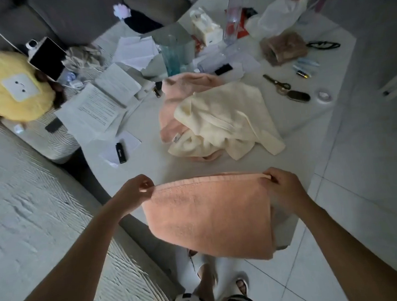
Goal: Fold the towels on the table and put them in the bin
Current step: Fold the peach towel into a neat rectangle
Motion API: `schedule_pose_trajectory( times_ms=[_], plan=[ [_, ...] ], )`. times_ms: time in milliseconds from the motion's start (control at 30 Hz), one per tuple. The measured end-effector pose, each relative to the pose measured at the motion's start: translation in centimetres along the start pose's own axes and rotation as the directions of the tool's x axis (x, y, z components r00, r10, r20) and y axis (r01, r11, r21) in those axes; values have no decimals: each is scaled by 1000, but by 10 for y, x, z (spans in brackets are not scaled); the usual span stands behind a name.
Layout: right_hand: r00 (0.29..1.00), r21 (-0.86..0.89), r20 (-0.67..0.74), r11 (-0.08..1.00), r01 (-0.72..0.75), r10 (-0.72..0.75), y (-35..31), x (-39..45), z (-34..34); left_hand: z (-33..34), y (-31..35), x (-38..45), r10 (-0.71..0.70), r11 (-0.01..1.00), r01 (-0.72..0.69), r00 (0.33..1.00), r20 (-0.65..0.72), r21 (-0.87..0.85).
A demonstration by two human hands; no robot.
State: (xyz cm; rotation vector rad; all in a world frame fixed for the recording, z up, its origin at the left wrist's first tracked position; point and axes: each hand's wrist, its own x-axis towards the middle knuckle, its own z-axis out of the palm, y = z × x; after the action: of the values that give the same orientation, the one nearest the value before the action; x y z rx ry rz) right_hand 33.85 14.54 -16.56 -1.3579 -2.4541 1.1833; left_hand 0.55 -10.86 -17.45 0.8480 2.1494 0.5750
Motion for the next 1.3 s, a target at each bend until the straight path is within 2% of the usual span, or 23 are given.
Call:
schedule_pose_trajectory(
  times_ms=[133, 167, 233, 333, 367, 433, 500, 567, 667, 800, 867, 933, 1033, 1133, 1200, 1300],
  plan=[
    [989, 37, 23, 988, 147, -148, -19, -26, -43, -26, 25, -47, 78, 975, -92, 994, 75, 202],
    [983, 66, 3, 981, 181, -182, -23, -31, -54, -35, 32, -58, 88, 964, -98, 995, 54, 248],
    [960, 128, -105, 954, 273, -260, -35, -41, -75, -52, 46, -81, 113, 980, -97, 990, -80, 172],
    [901, 175, -276, 904, 391, -336, -60, -54, -104, -71, 74, -111, 130, 961, -211, 916, -381, -178],
    [893, 186, -286, 894, 407, -347, -68, -58, -111, -73, 84, -117, 156, 949, -256, 890, -429, -185],
    [883, 221, -314, 878, 425, -349, -78, -62, -121, -71, 103, -127, 212, 953, -290, 844, -493, -88],
    [871, 276, -380, 861, 427, -310, -79, -60, -133, -73, 119, -134, 230, 930, -353, 774, -590, -101],
    [868, 246, -392, 875, 418, -305, -80, -58, -144, -79, 133, -139, 230, 918, -384, 720, -655, -100],
    [860, 233, -436, 890, 391, -264, -80, -55, -157, -82, 146, -141, 251, 916, -393, 722, -645, -84],
    [858, 223, -451, 899, 376, -247, -75, -55, -165, -80, 154, -136, 308, 929, -367, 714, -629, 38],
    [865, 218, -439, 905, 366, -244, -66, -58, -163, -74, 150, -134, 332, 934, -347, 744, -580, 90],
    [890, 264, -396, 900, 348, -227, -52, -67, -159, -65, 137, -137, 300, 945, -324, 803, -515, 45],
    [946, 339, -229, 892, 300, -231, -29, -86, -152, -54, 116, -147, 234, 950, -294, 892, -388, -104],
    [985, 349, 42, 926, 144, -168, -10, -100, -145, -42, 94, -155, 138, 979, -160, 976, -171, -125],
    [976, 308, 189, 950, 43, -106, 4, -106, -136, -32, 79, -158, 74, 989, -82, 995, -67, -127],
    [960, 282, 279, 958, -51, -31, 23, -110, -115, -12, 61, -157, 28, 990, -27, 1000, 6, -142]
  ],
)
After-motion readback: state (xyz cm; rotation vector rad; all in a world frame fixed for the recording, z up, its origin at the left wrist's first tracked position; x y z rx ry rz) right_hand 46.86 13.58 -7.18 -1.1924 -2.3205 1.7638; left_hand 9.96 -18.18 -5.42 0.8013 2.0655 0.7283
